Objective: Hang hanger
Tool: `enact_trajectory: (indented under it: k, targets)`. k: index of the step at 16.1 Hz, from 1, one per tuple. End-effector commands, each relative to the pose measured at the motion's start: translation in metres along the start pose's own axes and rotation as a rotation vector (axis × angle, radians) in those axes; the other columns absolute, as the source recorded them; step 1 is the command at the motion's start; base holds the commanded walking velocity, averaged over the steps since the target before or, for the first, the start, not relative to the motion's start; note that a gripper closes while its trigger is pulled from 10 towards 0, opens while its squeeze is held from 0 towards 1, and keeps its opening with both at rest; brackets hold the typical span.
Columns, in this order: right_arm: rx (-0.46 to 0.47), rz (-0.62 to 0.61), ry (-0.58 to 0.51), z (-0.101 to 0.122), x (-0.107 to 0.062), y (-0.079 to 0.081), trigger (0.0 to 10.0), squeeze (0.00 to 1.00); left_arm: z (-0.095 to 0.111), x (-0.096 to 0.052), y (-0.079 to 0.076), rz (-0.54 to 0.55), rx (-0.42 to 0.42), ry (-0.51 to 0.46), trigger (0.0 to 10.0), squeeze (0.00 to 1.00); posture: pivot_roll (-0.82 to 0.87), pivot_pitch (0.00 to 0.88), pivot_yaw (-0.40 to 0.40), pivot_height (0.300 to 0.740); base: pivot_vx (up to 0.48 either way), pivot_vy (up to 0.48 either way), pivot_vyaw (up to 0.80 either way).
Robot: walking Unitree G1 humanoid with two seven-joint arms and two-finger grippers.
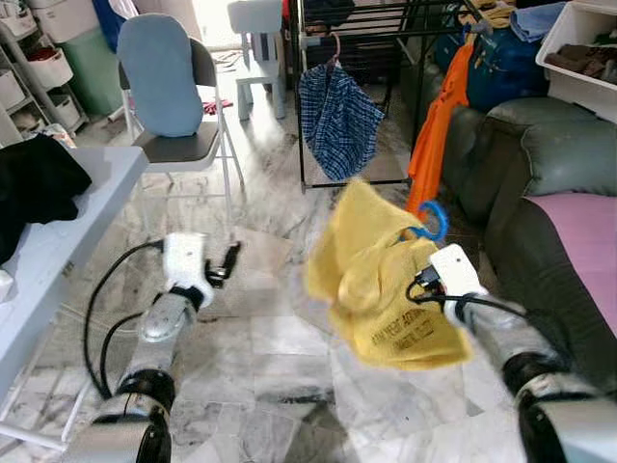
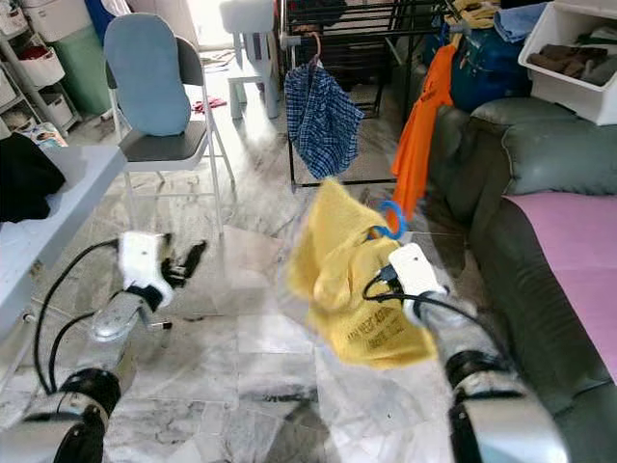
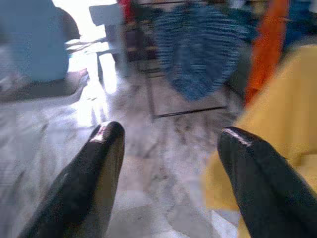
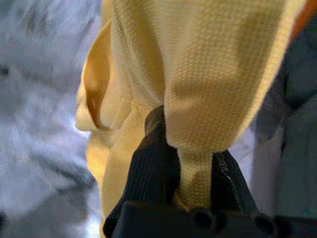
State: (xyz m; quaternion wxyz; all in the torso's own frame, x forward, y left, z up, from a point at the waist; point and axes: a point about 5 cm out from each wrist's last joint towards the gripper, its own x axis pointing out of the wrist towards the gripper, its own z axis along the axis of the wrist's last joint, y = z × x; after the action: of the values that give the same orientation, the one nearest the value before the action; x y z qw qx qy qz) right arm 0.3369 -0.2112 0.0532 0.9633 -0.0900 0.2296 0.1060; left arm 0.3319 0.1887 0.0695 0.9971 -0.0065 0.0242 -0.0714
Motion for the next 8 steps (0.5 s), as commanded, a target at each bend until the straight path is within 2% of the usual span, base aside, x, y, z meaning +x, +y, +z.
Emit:
enact_trajectory:
  k: [1,3,6,8]
  targets:
    - [0.066,-0.047,-0.085,0.014,0.002,0.001,0.0,0.0,-0.004,-0.004,0.009,0.097,-0.003,0.023,10.0,1.0,-0.15,0.0,0.037,0.74,0.0,0.0,0.0]
    - [0.096,-0.103,-0.122,0.004,0.0,0.011,0.0,0.0,-0.016,-0.011,0.005,0.058,-0.12,0.05,10.0,1.0,-0.15,0.0,0.039,0.74,0.0,0.0,0.0]
    - [0.186,-0.202,-0.123,-0.018,-0.007,0.02,0.0,0.0,-0.037,-0.028,-0.001,0.105,-0.135,0.094,10.0,1.0,-0.14,0.0,0.039,0.74,0.0,0.0,0.0]
    - [0.186,-0.303,-0.154,-0.027,-0.017,0.016,0.0,0.0,-0.044,-0.037,0.002,0.176,-0.151,0.105,10.0,1.0,-0.13,0.0,0.035,0.74,0.0,0.0,0.0]
